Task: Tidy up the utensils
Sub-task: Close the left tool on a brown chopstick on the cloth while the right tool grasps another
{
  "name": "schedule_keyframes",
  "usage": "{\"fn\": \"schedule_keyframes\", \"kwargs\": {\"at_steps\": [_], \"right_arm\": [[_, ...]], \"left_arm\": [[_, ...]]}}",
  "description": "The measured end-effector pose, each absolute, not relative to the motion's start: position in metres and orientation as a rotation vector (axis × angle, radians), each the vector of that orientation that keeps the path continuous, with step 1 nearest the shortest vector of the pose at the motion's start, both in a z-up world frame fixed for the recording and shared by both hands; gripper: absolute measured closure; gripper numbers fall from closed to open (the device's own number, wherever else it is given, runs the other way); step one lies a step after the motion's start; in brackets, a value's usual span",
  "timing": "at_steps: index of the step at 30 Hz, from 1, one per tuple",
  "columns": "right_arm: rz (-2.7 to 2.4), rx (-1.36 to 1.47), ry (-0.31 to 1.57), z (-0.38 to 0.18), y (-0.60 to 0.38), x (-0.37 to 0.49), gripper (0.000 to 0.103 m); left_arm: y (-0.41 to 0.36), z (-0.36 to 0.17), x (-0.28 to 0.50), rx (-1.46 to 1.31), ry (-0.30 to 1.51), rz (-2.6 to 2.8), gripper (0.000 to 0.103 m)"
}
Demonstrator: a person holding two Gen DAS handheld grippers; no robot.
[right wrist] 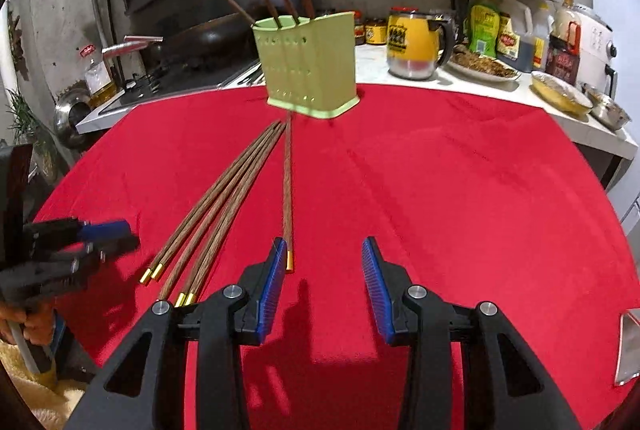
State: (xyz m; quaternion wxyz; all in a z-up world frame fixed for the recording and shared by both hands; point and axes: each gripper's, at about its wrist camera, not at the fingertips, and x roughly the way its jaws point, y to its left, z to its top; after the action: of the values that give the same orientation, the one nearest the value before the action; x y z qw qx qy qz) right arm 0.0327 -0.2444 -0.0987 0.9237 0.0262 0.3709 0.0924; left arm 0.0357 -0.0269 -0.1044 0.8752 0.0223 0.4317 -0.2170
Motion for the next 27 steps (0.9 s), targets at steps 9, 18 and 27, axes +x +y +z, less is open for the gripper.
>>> {"fn": "schedule_keyframes", "kwargs": {"at_steps": [9, 18, 27], "right_arm": [[0.194, 0.071, 0.771, -0.103, -0.244, 0.039, 0.062], [0.229, 0.047, 0.804, -0.114, -0.235, 0.044, 0.062], [0.256, -0.034, 0.806, -0.125, -0.215, 0.051, 0.085]], "left_arm": [[-0.049, -0.115, 0.019, 0.166, 0.913, -0.478, 0.066], [-0.029, -0.115, 0.03, 0.188, 0.906, -0.336, 0.066], [-0.042, -0.116, 0.029, 0.202, 0.868, -0.402, 0.066]]}}
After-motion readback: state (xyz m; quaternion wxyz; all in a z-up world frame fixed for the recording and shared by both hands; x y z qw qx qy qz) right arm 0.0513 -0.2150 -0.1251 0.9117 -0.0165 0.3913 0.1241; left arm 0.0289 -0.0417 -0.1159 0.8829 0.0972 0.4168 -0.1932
